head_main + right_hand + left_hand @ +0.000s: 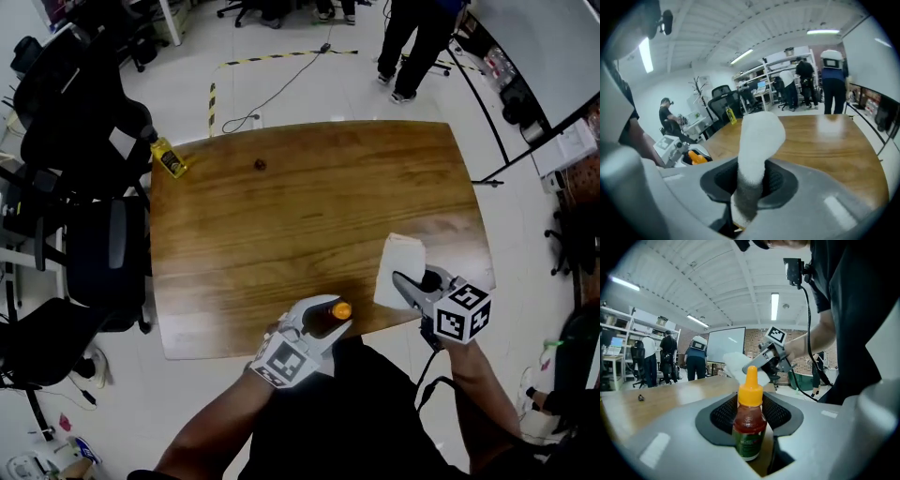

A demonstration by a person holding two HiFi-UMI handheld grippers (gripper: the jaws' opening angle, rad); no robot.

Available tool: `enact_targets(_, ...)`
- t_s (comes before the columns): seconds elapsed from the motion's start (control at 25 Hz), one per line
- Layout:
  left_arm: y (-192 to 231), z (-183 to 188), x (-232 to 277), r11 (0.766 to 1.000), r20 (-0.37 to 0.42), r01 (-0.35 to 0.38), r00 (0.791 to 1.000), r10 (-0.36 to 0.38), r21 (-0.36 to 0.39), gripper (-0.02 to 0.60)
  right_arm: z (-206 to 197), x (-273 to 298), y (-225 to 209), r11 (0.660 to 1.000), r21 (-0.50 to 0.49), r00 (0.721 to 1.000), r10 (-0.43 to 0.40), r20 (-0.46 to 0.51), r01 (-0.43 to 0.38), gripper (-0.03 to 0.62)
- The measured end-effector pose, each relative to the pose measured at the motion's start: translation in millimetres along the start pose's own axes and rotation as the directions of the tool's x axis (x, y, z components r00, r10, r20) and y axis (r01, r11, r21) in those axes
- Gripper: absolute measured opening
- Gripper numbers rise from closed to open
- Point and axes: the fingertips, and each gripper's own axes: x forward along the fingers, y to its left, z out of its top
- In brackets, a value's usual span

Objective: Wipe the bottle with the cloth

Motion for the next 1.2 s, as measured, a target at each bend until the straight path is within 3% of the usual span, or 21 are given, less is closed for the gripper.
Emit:
enact_targets(0.16, 0, -3, 0, 0.999, -0.031, 0.002, 1.000, -0.001, 0.037, 0.178, -1, -55, 24, 0.991, 0.125, 0.988, -0.067, 0.141, 0.049, 0.074)
enact_targets(0.28, 4, -6, 0, 0.996, -0.107, 0.023, 0.994, -0.014, 0.081, 0.186, -7, -88, 41, 0.979, 0.192, 0.968, -0.107, 0.227, 0.063, 0.074)
enact_targets(0.44, -4, -8, -8, 0.998, -0.177, 0.035, 0.984, -0.025, 0.053, 0.221, -27, -119, 60, 0.970, 0.242, 0.953, -0.106, 0.285, 0.035, 0.074)
enact_targets(0.6, -11, -2, -31, 0.997, -0.180, -0.049, 0.982, 0.059, 0.056, 0.232, -45, -133, 73, 0.977, 0.209, 0.949, -0.040, 0.312, -0.027, 0.074)
enact_targets(0.72, -20, -2, -49, 0.981, -0.170, -0.192, 0.967, 0.188, -0.010, 0.230, -66, -151, 73, 0.976, 0.199, 0.946, 0.016, 0.322, -0.085, 0.074)
enact_targets(0.8, -29, -2, -64, 0.943, -0.156, -0.313, 0.943, 0.294, -0.116, 0.225, -80, -167, 71, 0.975, 0.184, 0.942, 0.059, 0.329, -0.125, 0.074)
enact_targets(0.92, -55, 4, -89, 0.844, -0.140, -0.440, 0.898, 0.417, -0.306, 0.133, -98, -188, 77, 0.978, 0.127, 0.944, 0.121, 0.308, -0.166, 0.074)
enact_targets(1.04, -99, -1, -108, 0.777, -0.201, -0.504, 0.864, 0.462, -0.378, 0.016, -118, -199, 87, 0.976, 0.096, 0.950, 0.164, 0.267, -0.195, 0.074)
enact_targets(1.12, -133, -3, -118, 0.734, -0.232, -0.534, 0.845, 0.483, -0.420, 0.017, -134, -201, 93, 0.972, 0.087, 0.953, 0.194, 0.234, -0.219, 0.074)
enact_targets(1.2, -163, 1, -128, 0.666, -0.213, -0.543, 0.831, 0.515, -0.512, 0.017, -148, -203, 100, 0.967, 0.065, 0.952, 0.228, 0.206, -0.245, 0.074)
